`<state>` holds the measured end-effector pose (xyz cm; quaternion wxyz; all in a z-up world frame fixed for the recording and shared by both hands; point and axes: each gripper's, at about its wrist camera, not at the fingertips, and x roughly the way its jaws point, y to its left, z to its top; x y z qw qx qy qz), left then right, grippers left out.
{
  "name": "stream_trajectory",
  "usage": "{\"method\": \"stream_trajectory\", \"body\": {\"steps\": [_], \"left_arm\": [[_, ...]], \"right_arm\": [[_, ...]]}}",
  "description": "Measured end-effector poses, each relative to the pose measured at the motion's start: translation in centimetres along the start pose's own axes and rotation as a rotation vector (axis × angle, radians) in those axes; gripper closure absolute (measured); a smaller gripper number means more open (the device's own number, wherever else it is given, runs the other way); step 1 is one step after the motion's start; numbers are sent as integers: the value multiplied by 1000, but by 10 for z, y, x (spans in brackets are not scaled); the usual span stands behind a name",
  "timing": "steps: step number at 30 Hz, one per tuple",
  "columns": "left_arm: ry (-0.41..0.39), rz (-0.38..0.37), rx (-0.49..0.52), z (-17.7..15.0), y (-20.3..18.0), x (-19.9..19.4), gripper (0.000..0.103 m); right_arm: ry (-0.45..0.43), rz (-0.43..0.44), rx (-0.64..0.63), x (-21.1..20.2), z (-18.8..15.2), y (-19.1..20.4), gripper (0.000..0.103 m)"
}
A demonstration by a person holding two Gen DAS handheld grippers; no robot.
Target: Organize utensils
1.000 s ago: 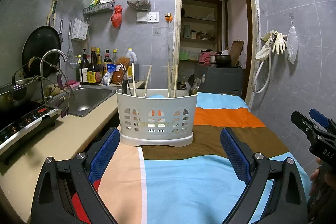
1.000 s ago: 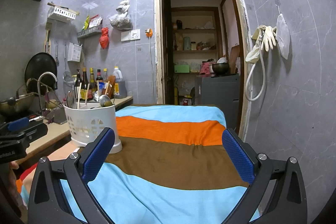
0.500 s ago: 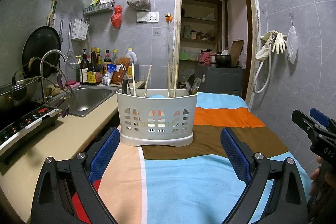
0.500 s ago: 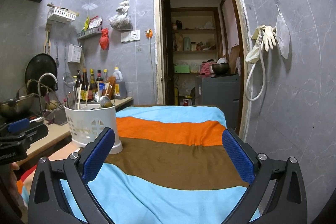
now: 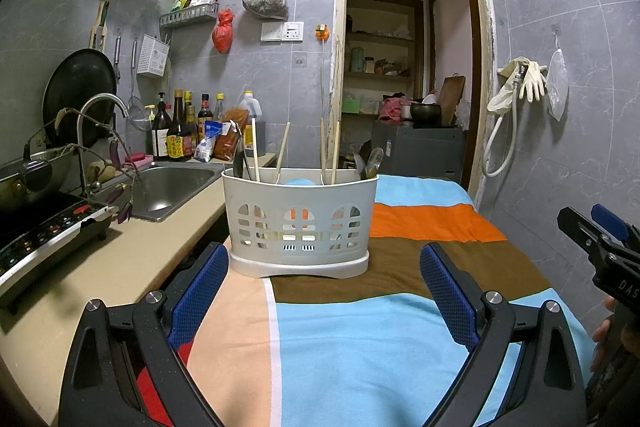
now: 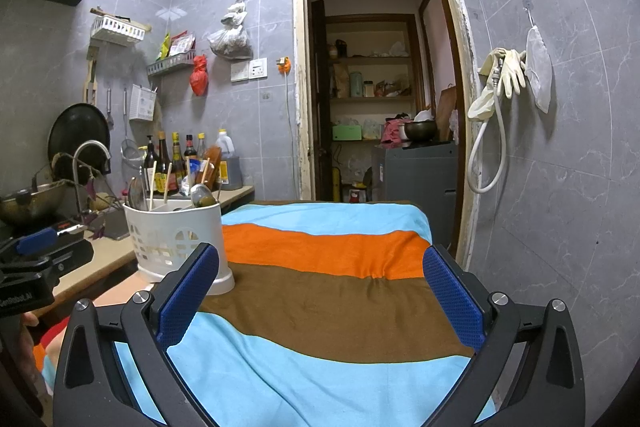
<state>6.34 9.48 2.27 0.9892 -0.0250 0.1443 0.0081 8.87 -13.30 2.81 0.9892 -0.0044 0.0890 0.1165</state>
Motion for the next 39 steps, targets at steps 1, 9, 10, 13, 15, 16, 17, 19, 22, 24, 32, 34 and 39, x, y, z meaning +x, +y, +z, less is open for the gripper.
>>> {"method": "stream_trajectory", "body": {"steps": [1, 9, 10, 13, 15, 16, 17, 19, 22, 24, 32, 34, 39], "left_arm": [[0, 0, 0, 0, 0, 0, 9], [1, 0, 1, 0, 0, 0, 9], [1, 0, 2, 0, -1, 0, 9], [2, 0, -1, 0, 0, 0, 9], [2, 0, -2, -1, 0, 0, 9], [2, 0, -2, -1, 0, -1, 9], [2, 0, -1, -1, 0, 0, 9], [2, -1, -1, -1, 0, 0, 9], [3, 0, -1, -1, 0, 0, 9], [3, -1, -1, 0, 0, -1, 9], [8, 0, 3, -4, 1, -1, 9], [15, 10, 12, -6, 1, 1, 9], [12, 24, 11, -9, 0, 4, 9]], "right_arm": [[-1, 0, 0, 0, 0, 0, 0], [-2, 0, -1, 0, 0, 0, 0], [-1, 0, 1, 0, 0, 0, 0], [-1, 0, 0, 0, -1, 0, 0], [-1, 0, 1, 0, -1, 0, 0], [-1, 0, 1, 0, -1, 0, 0], [-1, 0, 2, 0, -1, 1, 0], [-1, 0, 1, 0, -1, 0, 0], [-1, 0, 1, 0, -1, 0, 0], [-1, 0, 2, 0, -1, 1, 0], [1, 2, 5, 0, -1, 2, 0], [1, 0, 3, 0, -1, 2, 0], [0, 1, 4, 0, -1, 2, 0]]}}
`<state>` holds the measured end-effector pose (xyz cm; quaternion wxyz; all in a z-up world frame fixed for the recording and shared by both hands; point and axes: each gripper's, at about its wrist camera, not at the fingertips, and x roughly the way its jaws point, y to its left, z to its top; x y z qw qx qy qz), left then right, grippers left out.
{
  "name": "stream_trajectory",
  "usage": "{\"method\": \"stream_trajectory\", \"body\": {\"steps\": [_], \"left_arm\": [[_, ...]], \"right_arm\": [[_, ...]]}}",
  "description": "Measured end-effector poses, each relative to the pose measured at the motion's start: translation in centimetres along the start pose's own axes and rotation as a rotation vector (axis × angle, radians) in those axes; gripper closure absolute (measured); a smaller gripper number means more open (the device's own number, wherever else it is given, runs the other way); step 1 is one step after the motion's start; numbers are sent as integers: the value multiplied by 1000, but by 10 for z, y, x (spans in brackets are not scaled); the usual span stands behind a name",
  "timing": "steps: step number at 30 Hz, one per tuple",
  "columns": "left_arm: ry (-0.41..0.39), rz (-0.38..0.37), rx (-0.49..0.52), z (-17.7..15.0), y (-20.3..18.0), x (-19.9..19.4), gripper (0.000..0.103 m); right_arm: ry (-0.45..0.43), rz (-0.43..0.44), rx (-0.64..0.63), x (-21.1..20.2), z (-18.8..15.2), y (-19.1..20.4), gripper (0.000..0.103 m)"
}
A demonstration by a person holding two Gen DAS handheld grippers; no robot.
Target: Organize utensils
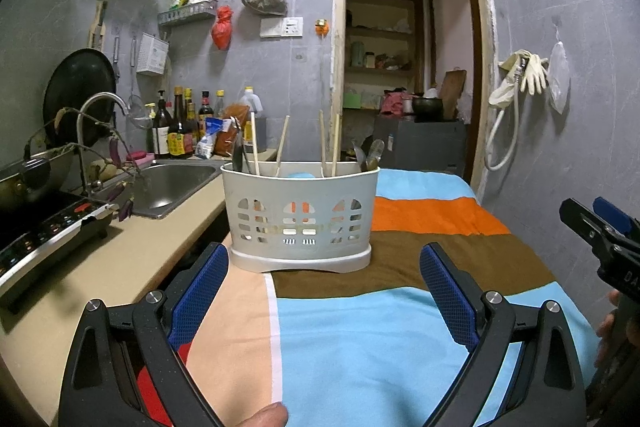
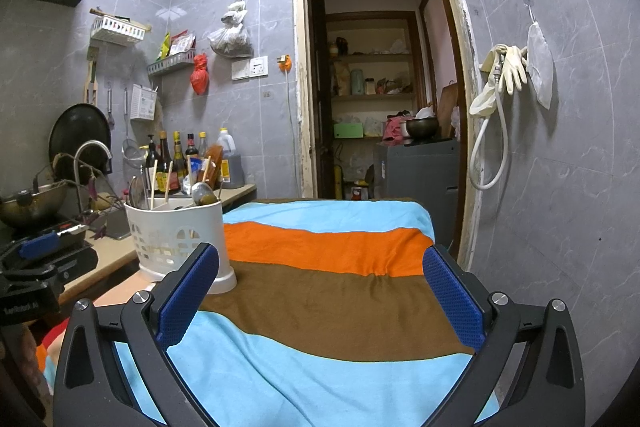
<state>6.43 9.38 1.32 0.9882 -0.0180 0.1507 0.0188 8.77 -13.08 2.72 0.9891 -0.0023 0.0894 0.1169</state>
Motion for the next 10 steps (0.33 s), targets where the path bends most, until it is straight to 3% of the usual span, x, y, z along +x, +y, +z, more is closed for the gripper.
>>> {"method": "stream_trajectory", "body": {"steps": [10], "left_arm": [[-7, 4, -6, 0, 0, 1, 9]], "right_arm": [[1, 0, 1, 1, 1, 2, 0]]}}
